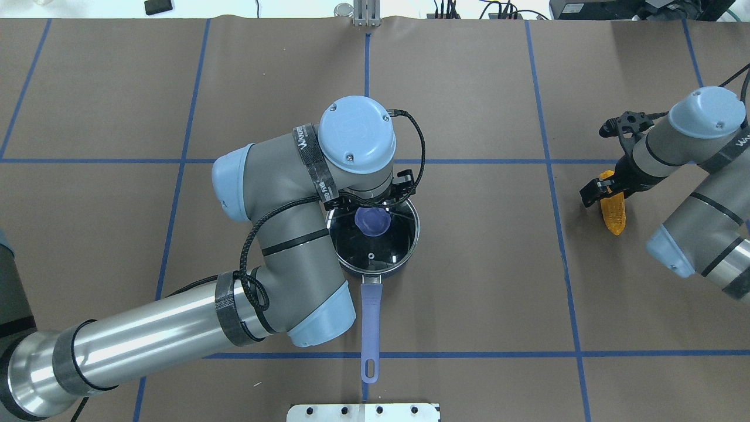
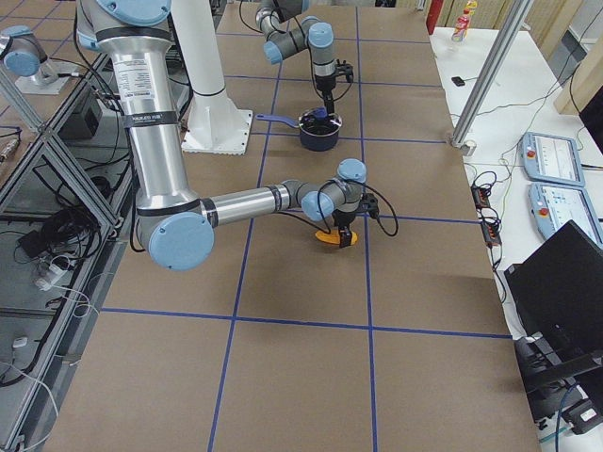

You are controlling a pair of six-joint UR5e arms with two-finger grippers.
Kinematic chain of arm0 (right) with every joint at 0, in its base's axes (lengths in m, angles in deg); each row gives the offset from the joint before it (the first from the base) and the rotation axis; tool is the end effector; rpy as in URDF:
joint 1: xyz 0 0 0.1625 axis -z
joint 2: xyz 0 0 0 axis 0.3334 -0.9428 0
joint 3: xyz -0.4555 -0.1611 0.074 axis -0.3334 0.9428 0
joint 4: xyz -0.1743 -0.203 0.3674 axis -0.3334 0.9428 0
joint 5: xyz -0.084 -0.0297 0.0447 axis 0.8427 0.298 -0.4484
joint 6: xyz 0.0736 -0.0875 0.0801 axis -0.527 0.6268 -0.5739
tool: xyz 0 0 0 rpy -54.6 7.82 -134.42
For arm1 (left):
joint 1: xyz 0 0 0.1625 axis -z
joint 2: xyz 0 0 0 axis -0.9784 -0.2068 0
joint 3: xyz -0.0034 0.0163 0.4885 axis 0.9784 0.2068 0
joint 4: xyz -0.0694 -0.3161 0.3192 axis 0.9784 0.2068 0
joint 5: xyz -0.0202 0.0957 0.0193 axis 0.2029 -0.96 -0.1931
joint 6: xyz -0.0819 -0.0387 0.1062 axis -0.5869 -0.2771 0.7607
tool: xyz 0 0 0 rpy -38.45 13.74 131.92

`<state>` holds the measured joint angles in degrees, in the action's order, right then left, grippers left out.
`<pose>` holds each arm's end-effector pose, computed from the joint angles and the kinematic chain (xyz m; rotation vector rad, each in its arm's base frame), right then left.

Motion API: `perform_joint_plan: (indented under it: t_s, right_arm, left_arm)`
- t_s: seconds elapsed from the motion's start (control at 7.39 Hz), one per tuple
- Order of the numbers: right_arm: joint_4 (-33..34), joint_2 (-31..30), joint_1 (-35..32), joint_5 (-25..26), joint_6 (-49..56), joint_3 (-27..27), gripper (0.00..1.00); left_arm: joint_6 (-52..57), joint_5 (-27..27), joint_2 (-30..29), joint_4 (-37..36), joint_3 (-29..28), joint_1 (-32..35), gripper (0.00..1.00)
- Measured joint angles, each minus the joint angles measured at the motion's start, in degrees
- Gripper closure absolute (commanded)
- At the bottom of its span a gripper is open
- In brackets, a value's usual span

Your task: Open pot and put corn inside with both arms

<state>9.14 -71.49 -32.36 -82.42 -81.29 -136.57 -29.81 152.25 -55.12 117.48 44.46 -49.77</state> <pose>-0.3610 -0.5541 0.6426 0.0765 -0.7403 -0.2128 0.6766 -0.4842 0.1285 0.0905 0.8560 -0.2327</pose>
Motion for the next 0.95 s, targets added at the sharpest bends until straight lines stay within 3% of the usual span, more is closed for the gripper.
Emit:
perform_joint_plan:
  t_s: [0.27,0.95]
  right_arm:
    - [-1.17,0.06,0.05,-0.22,0.03,0.37,0.18]
    - [-1.34,0.09,-0.14,-0.97,0.04,-0.15,0.3]
  left_arm:
    - [0.04,0.29,0.0,-0.08,0.24,0.01,0.25]
    - [0.0,0.53,0.08,-0.44,1.25,0.01,0.34]
